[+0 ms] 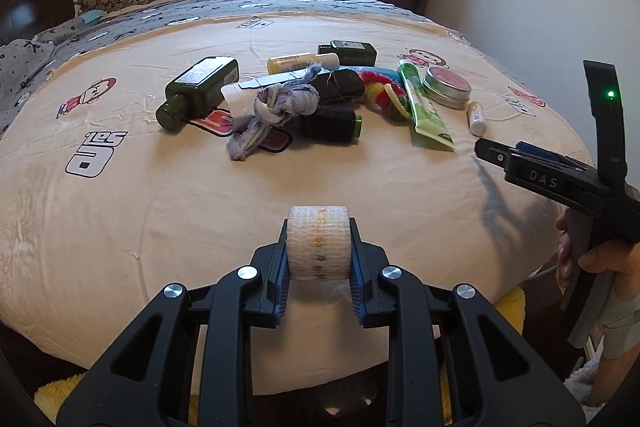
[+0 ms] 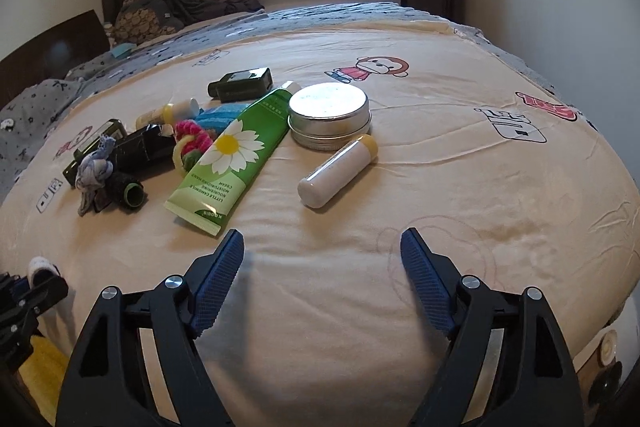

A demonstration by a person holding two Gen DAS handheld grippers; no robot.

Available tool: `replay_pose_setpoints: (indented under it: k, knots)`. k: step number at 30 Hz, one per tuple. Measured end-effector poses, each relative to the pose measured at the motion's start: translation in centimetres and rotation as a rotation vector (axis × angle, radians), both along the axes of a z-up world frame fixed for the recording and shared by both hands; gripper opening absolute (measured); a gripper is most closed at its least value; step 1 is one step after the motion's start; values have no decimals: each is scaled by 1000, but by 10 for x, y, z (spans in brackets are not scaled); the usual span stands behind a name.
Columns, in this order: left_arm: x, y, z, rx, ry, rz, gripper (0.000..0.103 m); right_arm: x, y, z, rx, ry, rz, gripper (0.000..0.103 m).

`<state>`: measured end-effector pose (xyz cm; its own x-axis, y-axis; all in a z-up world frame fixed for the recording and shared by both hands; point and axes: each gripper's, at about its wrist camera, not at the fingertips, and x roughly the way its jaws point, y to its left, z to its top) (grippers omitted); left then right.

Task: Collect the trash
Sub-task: 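Carry the tape roll to the bin with the left tool while the right tool grasps the lip balm tube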

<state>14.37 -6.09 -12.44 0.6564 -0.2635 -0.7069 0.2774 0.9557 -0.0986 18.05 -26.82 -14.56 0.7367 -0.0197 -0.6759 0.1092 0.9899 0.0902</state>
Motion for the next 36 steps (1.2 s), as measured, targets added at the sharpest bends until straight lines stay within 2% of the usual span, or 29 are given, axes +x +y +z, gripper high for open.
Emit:
replay_pose_setpoints:
  k: [1,4,9,11,13,14,18,24,31,36]
  knots:
    - [1,-1,-1,0,1,1,23,6,0,-2,-8,1,-20,73]
    - [3,-2,-2,-2,8,2,23,22,-2,-4,-4,-2,-48,67]
    - [8,-4,-5,3,14,4,23,55,-7,-5,19,34,-70,61]
    - [9,-5,-5,5,12,7,23,63,-9,-5,20,51,-81,55]
    - [9,-6,-5,7,9,5,23,63,-12,-5,8,61,-82,40]
    - [8,-6,-4,8,8,1,23,60,-14,-5,13,59,-73,39]
    - [2,-7,-2,7,0,-7,23,41,-20,-6,17,63,-31,20]
    - [-16,-5,3,3,-19,-21,23,-6,-13,1,-12,36,38,20]
    - [-53,0,-1,0,-14,-56,23,-91,19,17,2,-30,166,20]
    - [-84,0,-14,-1,20,-92,23,-135,39,12,35,1,242,20]
